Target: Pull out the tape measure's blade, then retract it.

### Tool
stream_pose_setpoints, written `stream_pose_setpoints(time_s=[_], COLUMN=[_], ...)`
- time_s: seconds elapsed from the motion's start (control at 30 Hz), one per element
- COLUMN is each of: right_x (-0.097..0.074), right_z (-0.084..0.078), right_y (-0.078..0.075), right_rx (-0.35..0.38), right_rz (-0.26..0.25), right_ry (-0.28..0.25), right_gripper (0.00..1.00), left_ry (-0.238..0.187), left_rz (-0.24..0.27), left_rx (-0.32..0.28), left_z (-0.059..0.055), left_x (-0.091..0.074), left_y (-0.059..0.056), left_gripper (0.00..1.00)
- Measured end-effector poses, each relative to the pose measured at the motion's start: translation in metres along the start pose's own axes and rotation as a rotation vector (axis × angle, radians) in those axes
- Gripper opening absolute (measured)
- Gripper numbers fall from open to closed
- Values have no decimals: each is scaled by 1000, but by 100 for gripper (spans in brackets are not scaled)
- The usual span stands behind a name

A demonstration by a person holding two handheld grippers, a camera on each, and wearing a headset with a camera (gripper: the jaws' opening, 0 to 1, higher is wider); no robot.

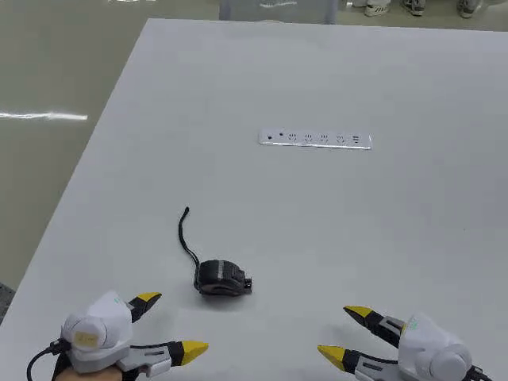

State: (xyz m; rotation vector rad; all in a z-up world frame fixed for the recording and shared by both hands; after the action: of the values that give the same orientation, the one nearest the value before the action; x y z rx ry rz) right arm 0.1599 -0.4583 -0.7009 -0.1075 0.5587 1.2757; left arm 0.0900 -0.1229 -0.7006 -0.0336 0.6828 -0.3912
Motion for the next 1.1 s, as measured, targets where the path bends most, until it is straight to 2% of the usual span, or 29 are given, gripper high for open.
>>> stream_pose_setpoints(time_s=[0.23,0.57,0.9,1.1], right_x=[-7,-19,-30,-36], right_z=[-1,-6,-17,-20], right_y=[2,2,8,10], right_rx=[-5,11,25,31], right_rz=[-9,-32,-45,-52], right_ry=[-3,-5,-2,-6], right_gripper=[55,57,60,63], left_ry=[-3,1,9,9], left_rz=[-2,-1,-4,0], left_rx=[-24,-20,-24,-22], left_z=[-4,-5,-13,-14], left_x=[-5,-12,-14,-18], left_y=[-1,-2,-6,-8], left_gripper=[83,84,86,87])
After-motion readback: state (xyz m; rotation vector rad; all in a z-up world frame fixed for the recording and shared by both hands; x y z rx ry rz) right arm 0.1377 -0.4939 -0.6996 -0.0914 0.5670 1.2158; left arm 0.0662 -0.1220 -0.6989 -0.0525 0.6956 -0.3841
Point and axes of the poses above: the centre of the closed fingertips' face, and the gripper's own axes: x roughly forward along the fingers, y roughly to its left, z roughly out of its top, the point moved 7 cm from there along -x, roughly backward along the fingers, and after that the axes turned 9 degrees about z, right-handed, at the moved point
